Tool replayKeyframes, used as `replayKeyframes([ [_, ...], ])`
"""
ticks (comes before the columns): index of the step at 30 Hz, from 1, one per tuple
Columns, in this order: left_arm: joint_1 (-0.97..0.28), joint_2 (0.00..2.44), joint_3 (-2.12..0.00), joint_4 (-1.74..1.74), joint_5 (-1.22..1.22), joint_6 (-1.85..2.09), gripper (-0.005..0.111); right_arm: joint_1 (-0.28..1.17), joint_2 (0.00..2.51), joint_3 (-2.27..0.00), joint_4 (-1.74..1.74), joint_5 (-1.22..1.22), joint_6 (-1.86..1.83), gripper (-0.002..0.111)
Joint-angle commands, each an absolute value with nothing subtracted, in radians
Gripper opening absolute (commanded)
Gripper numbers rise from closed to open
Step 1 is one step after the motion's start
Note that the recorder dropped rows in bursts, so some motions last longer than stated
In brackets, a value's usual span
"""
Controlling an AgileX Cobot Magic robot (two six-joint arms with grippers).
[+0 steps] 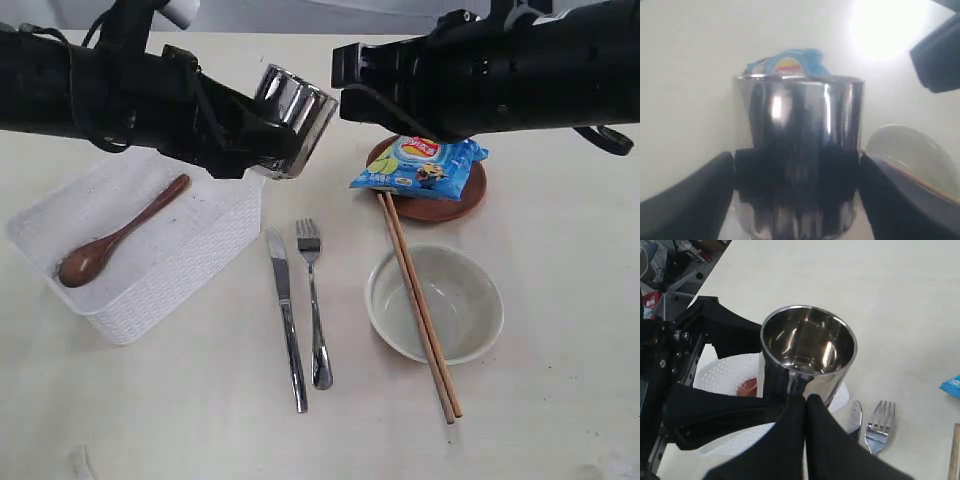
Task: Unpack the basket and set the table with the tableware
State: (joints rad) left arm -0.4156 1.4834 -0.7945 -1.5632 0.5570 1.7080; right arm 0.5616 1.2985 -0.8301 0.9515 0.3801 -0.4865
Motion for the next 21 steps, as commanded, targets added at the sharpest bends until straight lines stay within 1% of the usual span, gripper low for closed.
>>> replayKeyframes([
  [1,-0.421,1.555,-0.759,-1.744,0.547,1.903,0.0,0.561,1.265,-0.836,0.927,0.39,-0.498,0.0],
  [6,-0.421,1.64,-0.767,-1.744,0.55,1.917,0.0,0.561,1.244,-0.836,0.86,0.405,-0.494,0.0],
  [11,-0.421,1.645,-0.802,-1.744,0.523,1.92,0.0,0.561,1.241,-0.836,0.828,0.436,-0.494,0.0],
  [16,-0.421,1.645,-0.828,-1.744,0.501,1.872,0.0,0.561,1.241,-0.847,0.674,0.522,-0.459,0.001],
  [19,-0.421,1.645,-0.828,-1.744,0.503,1.865,0.0,0.561,1.241,-0.905,0.448,0.648,-0.301,0.014],
  [20,-0.421,1.645,-0.828,-1.744,0.518,1.856,0.0,0.561,1.241,-0.934,0.349,0.703,-0.214,0.021],
  [21,-0.421,1.645,-0.828,-1.744,0.539,1.844,0.0,0.561,1.241,-0.962,0.24,0.754,-0.144,0.025],
])
